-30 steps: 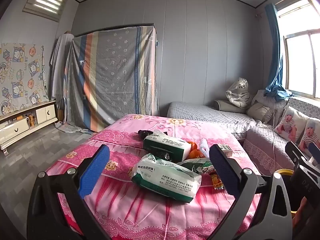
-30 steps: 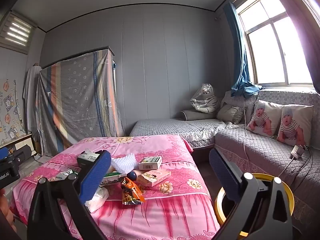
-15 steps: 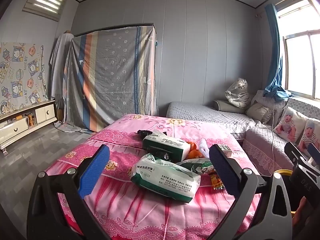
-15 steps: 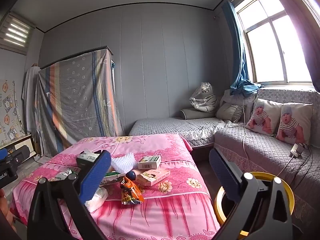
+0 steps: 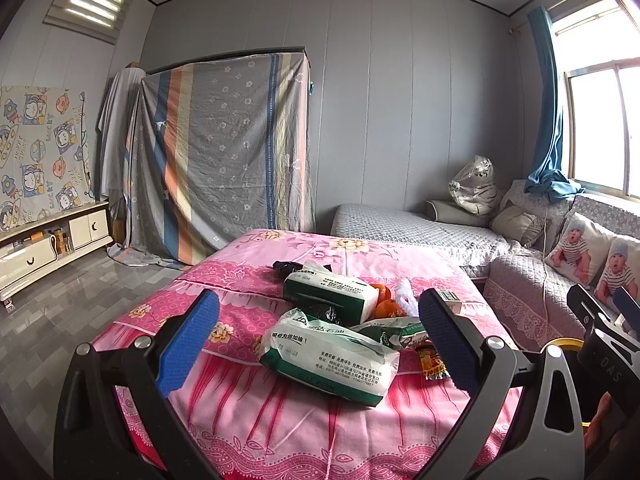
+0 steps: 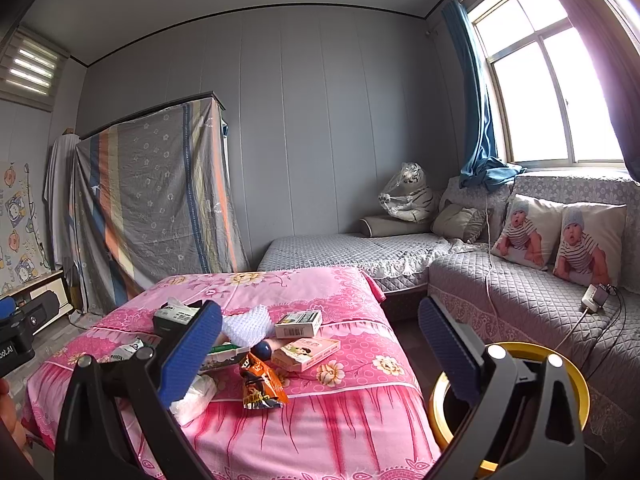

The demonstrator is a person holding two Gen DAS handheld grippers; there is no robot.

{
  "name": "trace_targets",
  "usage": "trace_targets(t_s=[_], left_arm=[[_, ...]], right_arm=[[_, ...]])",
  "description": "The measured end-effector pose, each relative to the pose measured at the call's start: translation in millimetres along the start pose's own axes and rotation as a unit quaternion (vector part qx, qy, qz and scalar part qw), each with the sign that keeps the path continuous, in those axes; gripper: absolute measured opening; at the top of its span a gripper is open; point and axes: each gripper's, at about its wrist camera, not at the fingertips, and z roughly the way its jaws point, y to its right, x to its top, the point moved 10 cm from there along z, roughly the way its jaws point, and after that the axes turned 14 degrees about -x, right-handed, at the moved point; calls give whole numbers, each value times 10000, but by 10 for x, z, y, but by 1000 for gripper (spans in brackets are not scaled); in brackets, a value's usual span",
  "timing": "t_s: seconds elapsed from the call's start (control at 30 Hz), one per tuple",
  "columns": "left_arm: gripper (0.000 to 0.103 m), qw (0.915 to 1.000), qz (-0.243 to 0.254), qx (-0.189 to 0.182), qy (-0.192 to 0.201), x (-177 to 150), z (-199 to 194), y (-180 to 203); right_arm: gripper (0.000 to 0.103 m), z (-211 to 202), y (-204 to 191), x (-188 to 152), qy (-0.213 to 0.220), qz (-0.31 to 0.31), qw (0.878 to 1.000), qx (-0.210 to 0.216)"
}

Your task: Collect trash

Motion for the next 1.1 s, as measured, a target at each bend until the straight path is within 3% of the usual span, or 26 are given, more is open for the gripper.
trace_targets(t_s=[1.1], left_arm=[[95,10000,6,-51,-58,-19,34,18]], right_arm=[[95,24,41,-23,-63,96,9999,-33]])
